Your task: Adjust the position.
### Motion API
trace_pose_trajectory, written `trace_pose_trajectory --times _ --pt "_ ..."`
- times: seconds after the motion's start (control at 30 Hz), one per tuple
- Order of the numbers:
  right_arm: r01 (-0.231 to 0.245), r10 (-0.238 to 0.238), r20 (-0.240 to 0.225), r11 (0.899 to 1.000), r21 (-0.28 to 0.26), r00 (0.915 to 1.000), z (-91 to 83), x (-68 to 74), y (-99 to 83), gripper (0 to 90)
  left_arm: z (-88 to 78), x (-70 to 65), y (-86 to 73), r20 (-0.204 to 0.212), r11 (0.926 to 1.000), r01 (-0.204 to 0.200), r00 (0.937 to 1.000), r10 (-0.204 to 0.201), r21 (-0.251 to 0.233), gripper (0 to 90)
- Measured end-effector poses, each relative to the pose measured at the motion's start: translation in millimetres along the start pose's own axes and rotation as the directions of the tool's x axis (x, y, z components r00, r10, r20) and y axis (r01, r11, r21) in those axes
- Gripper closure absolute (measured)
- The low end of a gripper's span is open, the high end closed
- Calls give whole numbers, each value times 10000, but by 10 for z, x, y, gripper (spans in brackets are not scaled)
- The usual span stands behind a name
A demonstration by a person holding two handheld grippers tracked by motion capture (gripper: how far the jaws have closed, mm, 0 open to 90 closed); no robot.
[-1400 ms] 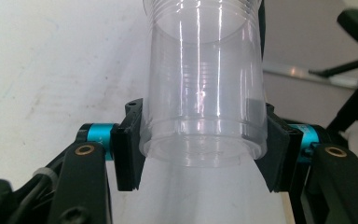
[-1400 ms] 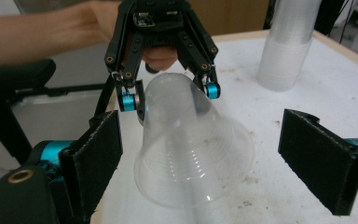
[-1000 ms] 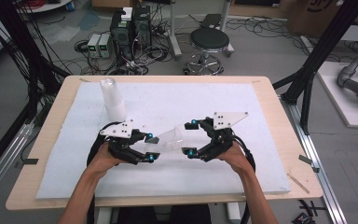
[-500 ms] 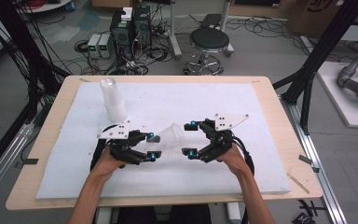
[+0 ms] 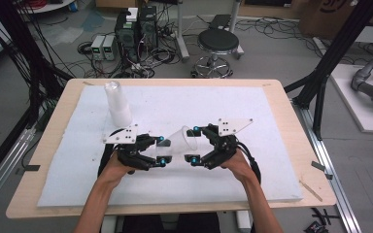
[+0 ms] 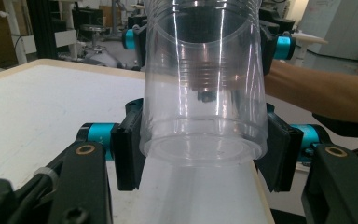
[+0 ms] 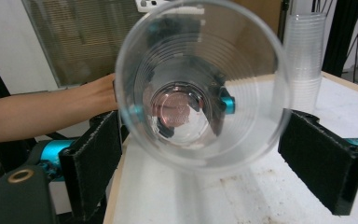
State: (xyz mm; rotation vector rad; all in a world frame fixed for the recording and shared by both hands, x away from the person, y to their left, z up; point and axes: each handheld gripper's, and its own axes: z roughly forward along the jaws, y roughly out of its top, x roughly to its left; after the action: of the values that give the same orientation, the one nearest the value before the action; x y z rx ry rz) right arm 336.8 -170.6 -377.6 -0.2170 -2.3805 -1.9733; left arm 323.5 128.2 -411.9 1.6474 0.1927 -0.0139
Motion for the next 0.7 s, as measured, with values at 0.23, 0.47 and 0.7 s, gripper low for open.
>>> trace_pose_trajectory --times 0.23,0.47,0.7 --pt "-2 1 -108 10000 -98 9999 63 -9 12 137 73 -12 8 149 10000 -36 9999 37 -33 420" --pt "-97 87 -371 9996 -258 9993 87 -16 17 153 74 -12 8 156 10000 -53 9999 53 16 420" --pt "-112 95 -584 9995 -283 9982 101 -20 20 209 85 -15 4 251 10000 -37 9997 36 39 420"
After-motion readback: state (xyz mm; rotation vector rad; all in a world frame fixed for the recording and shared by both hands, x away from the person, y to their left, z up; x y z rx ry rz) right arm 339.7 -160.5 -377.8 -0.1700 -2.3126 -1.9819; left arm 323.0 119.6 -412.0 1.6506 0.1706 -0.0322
